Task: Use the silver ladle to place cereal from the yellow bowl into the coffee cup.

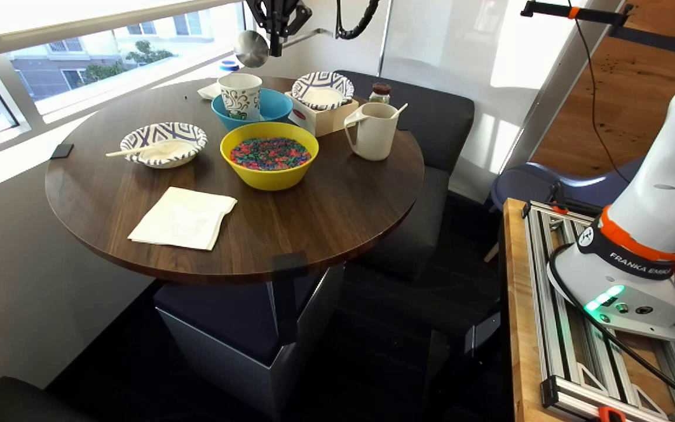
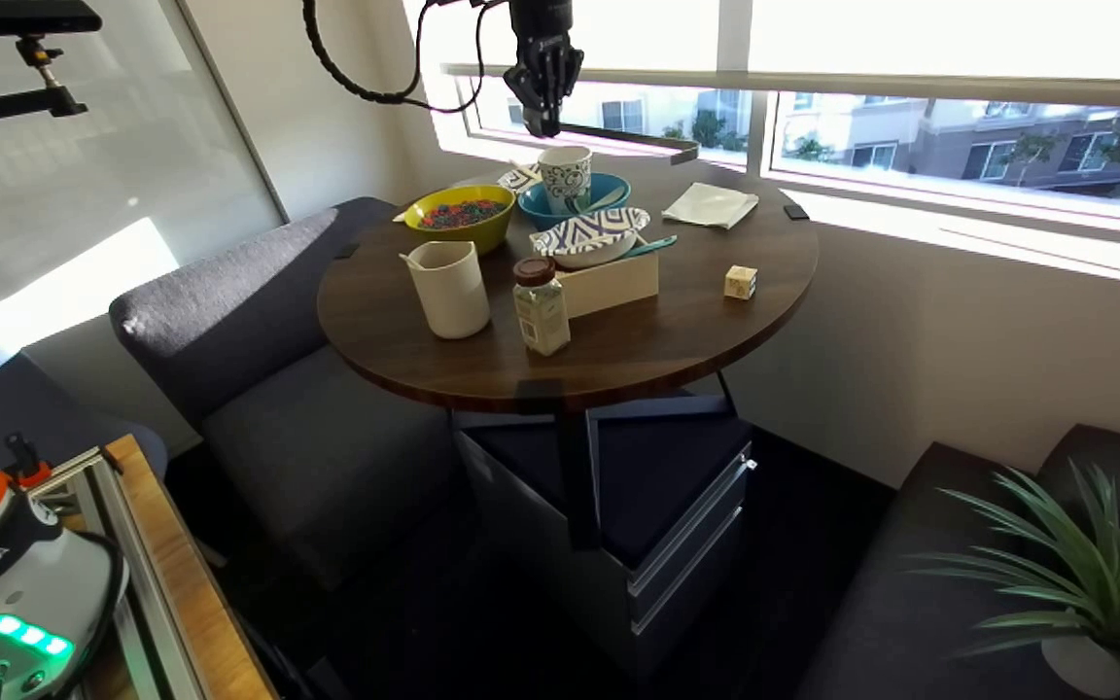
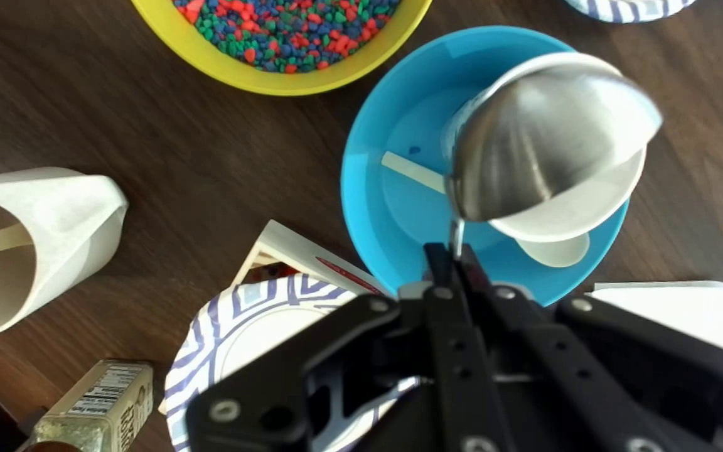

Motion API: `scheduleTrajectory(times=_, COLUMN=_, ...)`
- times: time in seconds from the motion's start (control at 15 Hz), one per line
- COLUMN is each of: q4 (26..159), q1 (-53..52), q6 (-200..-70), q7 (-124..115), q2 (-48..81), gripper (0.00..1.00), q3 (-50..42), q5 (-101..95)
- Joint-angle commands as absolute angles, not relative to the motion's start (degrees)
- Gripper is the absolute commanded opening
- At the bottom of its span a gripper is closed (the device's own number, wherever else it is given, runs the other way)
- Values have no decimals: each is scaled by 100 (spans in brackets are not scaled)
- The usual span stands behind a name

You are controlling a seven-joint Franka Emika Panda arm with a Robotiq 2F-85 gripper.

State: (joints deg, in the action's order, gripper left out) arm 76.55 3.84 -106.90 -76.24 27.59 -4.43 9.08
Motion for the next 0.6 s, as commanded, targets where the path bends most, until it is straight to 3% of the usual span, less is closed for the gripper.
scheduleTrajectory(times=0.0, q4=7131, q1=481, q6=-10332, q7=-7528, q2=3113, gripper=1, q3=-444, q5=1143)
scheduleTrajectory(times=0.53, q4=5948, q1=630, q6=-9287, q7=-7566, q2=3755, gripper=1, q3=-404, q5=1360)
